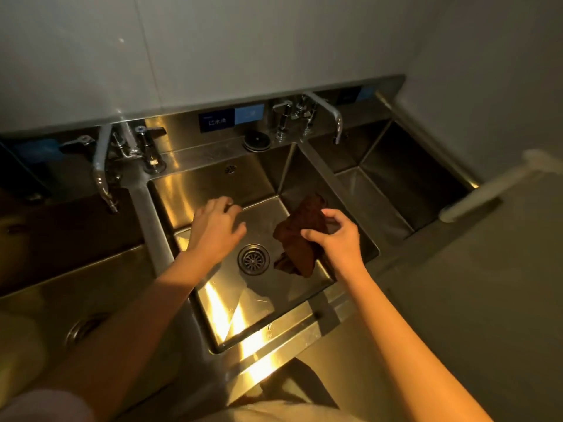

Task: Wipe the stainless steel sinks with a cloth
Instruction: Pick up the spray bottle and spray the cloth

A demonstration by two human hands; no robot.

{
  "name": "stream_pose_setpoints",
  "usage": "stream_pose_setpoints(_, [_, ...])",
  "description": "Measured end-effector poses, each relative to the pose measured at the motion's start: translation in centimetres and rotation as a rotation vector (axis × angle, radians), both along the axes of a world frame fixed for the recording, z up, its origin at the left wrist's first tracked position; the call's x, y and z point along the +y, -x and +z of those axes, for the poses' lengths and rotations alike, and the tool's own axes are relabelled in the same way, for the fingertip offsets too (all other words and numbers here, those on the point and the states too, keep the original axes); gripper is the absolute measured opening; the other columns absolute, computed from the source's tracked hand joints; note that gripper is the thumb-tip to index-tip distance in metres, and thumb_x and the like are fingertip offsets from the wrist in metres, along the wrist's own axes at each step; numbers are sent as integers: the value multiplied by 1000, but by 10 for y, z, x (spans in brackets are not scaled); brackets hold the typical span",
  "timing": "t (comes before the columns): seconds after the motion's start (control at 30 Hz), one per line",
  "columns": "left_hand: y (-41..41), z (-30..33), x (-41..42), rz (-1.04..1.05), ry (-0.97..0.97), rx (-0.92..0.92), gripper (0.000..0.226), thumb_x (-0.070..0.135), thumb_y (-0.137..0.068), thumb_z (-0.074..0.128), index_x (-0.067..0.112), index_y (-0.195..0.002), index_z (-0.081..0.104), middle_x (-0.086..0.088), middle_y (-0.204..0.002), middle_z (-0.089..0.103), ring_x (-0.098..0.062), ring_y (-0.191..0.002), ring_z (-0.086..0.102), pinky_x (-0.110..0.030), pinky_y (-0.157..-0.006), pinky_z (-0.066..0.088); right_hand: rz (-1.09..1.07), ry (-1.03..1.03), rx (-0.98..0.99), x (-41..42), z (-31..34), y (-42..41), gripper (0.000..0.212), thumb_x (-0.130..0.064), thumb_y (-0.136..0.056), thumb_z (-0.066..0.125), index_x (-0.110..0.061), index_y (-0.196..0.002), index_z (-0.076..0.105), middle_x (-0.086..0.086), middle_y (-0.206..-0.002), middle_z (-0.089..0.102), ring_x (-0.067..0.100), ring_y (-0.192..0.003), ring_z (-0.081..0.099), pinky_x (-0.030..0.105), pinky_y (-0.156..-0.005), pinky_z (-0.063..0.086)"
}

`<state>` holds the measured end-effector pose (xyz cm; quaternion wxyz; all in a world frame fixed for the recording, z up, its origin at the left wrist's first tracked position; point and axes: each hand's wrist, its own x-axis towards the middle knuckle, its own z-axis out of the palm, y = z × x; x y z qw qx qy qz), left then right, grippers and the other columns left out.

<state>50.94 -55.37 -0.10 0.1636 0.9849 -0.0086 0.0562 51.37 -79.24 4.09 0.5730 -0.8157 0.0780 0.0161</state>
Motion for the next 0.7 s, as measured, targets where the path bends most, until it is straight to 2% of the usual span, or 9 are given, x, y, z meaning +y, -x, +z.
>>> stream_pose_setpoints(0.17, [22, 12, -37, -18, 80, -61, 42, 35, -87, 60, 14, -123, 61, -9, -126, 55, -28, -116, 49, -42, -92, 37, -108, -51, -36, -36, 8, 12, 50, -11, -61, 88, -23, -103, 64, 0, -100, 69, 13, -92, 67, 28, -81, 56])
stream_pose_setpoints(0.33, [40, 27, -83, -67, 72, -70, 45, 38, -88, 59, 14, -126, 58, -7, -128, 54, -27, -119, 48, -43, -96, 37, -189, -170, -75, -80, 26, 27, 47, -6, -63, 86, -32, -94, 63, -3, -98, 69, 11, -91, 67, 22, -75, 58])
stream_pose_setpoints(0.47, [39, 49, -132, -99, 76, -106, 47, 40, -90, 56, 14, -130, 55, -6, -132, 51, -26, -122, 45, -43, -99, 36, -190, -221, -94, -134, 39, 38, 46, -6, -66, 84, -32, -97, 62, 2, -108, 66, 15, -98, 65, 29, -83, 56])
stream_pose_setpoints(0.57, [30, 73, -162, -57, 131, -172, 47, 41, -91, 55, 14, -130, 55, -6, -131, 50, -26, -122, 45, -43, -98, 38, -175, -246, -88, -169, 46, 45, 49, -5, -68, 83, -24, -107, 62, -1, -107, 66, 9, -96, 64, 20, -77, 55])
stream_pose_setpoints(0.7, [18, 98, -200, -105, 70, -193, 48, 43, -92, 53, 15, -132, 52, -6, -134, 49, -25, -125, 43, -43, -100, 37, -206, -239, -94, -211, 50, 55, 48, -5, -67, 84, -28, -101, 61, -12, -97, 65, -6, -82, 64, 9, -67, 52])
